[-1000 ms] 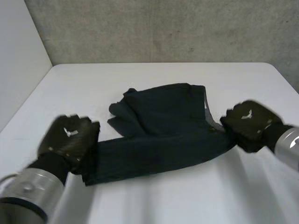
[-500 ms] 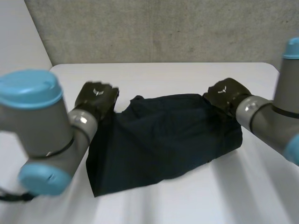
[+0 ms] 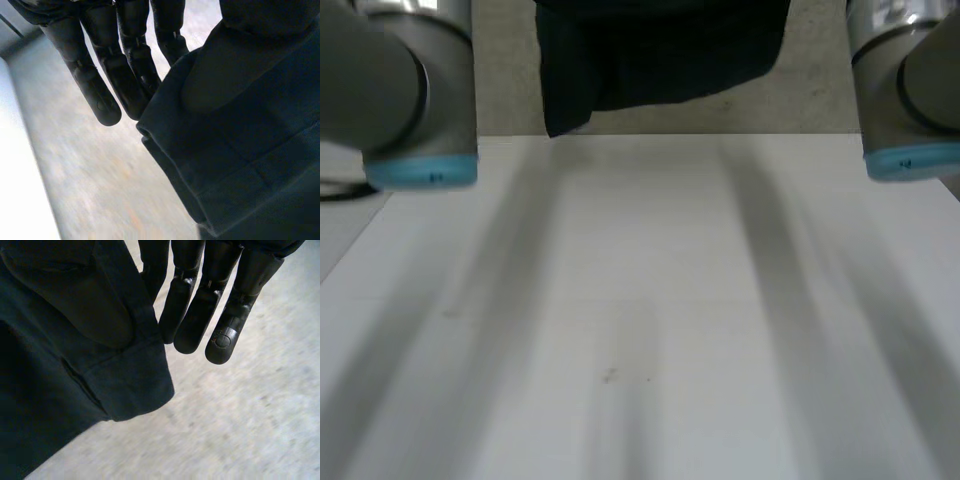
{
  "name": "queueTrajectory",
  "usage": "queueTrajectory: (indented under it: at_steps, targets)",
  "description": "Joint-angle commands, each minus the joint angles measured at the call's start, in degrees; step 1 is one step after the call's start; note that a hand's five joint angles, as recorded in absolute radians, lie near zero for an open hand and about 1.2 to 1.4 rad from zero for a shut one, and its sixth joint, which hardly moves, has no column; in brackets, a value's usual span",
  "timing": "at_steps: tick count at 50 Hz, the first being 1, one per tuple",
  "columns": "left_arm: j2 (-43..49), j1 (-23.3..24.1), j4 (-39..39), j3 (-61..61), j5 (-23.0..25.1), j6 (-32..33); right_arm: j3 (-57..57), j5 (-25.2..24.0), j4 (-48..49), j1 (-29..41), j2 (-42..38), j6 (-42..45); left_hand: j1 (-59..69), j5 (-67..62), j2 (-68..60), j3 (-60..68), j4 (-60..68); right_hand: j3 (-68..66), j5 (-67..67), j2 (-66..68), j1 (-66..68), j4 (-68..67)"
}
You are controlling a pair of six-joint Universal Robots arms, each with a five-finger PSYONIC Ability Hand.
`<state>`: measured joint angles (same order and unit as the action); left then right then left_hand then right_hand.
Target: Fold the shorts.
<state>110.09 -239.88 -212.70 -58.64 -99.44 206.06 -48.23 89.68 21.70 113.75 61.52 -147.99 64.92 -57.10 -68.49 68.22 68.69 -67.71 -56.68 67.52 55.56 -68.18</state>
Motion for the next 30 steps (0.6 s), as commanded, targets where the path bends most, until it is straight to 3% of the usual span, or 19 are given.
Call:
queueTrajectory:
  at_steps: [1, 9, 15, 22, 28, 30]
  targets:
    - [0.9, -0.9, 2.1, -15.8, 0.2, -3.0, -10.4, -3.0, -5.5, 0.6, -0.8, 0.2, 15.1, -12.9, -11.5, 11.8, 11.3, -12.3, -13.3, 12.5, 24.4, -11.8]
    - [10.3, -0.2, 4.9, -25.3, 0.1, -4.4, -19.4, -5.0, -9.0, 1.4, -9.4, 1.6, 15.1, -12.9, -11.5, 11.8, 11.3, -12.3, -13.3, 12.5, 24.4, -11.8]
    - [13.0, 0.0, 17.0, -28.0, -0.8, -5.1, -23.3, -4.8, -15.3, 1.8, -12.0, 4.4, 15.1, -12.9, -11.5, 11.8, 11.3, -12.3, -13.3, 12.5, 24.4, -11.8]
    - [2.9, -0.6, 23.6, -32.8, -1.1, -4.6, -31.5, -5.3, -20.1, 1.8, -1.4, 5.7, 15.1, -12.9, -11.5, 11.8, 11.3, -12.3, -13.3, 12.5, 24.4, -11.8]
    - [-9.4, -1.7, 32.8, -38.7, -0.8, -0.5, -35.7, -5.5, -34.0, 1.7, 6.0, 11.4, 15.1, -12.9, -11.5, 11.8, 11.3, -12.3, -13.3, 12.5, 24.4, -11.8]
    - [-14.5, -1.6, 37.6, -41.7, -0.6, 4.0, -36.8, -5.5, -41.9, 1.9, 7.8, 14.0, 15.1, -12.9, -11.5, 11.8, 11.3, -12.3, -13.3, 12.5, 24.4, -11.8]
